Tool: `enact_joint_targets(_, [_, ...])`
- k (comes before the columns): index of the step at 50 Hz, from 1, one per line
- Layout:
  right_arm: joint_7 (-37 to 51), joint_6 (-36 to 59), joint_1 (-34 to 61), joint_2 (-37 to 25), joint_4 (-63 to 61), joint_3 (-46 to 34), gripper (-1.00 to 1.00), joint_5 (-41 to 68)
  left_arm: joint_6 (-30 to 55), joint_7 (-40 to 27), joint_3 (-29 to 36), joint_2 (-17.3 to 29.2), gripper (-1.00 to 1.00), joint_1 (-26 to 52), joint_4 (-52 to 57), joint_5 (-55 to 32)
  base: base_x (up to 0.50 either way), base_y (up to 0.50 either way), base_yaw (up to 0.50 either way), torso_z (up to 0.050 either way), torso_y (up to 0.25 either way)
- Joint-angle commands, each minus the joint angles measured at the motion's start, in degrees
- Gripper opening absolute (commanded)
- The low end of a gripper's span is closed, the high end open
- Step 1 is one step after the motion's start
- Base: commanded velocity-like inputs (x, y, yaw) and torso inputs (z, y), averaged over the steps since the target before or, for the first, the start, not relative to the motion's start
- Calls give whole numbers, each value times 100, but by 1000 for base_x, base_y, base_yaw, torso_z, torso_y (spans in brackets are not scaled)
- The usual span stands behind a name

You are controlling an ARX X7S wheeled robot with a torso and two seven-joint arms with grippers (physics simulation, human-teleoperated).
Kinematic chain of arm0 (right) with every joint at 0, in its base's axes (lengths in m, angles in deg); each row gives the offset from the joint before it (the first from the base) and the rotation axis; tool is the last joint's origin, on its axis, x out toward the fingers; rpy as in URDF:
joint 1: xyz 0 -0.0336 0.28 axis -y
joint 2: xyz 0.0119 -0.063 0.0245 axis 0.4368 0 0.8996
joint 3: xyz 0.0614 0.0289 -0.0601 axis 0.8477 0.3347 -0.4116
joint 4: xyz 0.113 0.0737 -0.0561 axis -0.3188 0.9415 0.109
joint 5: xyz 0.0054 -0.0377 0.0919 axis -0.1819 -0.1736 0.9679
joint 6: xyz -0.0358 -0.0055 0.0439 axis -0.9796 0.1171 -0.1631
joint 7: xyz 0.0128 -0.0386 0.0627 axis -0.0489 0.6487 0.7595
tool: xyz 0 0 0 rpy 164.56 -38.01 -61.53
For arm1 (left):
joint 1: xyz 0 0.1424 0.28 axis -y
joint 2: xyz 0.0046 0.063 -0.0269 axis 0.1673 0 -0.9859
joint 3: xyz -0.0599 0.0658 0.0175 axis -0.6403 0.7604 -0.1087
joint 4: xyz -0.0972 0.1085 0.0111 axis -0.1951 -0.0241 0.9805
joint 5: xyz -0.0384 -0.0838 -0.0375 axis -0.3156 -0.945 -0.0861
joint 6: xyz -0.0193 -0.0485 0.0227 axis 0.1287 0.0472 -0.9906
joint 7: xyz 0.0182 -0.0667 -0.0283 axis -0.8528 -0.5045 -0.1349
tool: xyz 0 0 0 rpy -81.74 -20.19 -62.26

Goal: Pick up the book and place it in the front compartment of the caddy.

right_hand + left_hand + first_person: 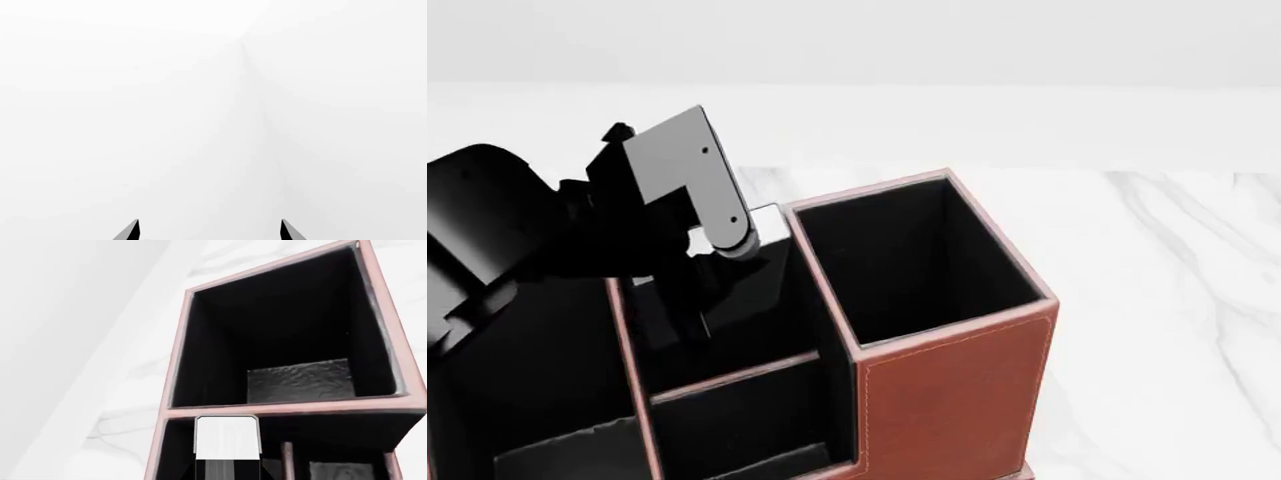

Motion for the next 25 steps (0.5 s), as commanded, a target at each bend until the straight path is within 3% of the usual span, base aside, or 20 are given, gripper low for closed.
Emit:
enact_joint_targets(1, [20, -1, -41, -19, -28, 18, 100, 16, -390, -79, -33, -215, -100, -59, -488, 139, 0, 0, 0, 0, 0])
enact_joint_targets(25, [95, 87, -6, -124, -58, -18, 100, 43, -1251, 60, 254, -581, -100, -338, -1789, 528, 0, 0, 0, 0, 1])
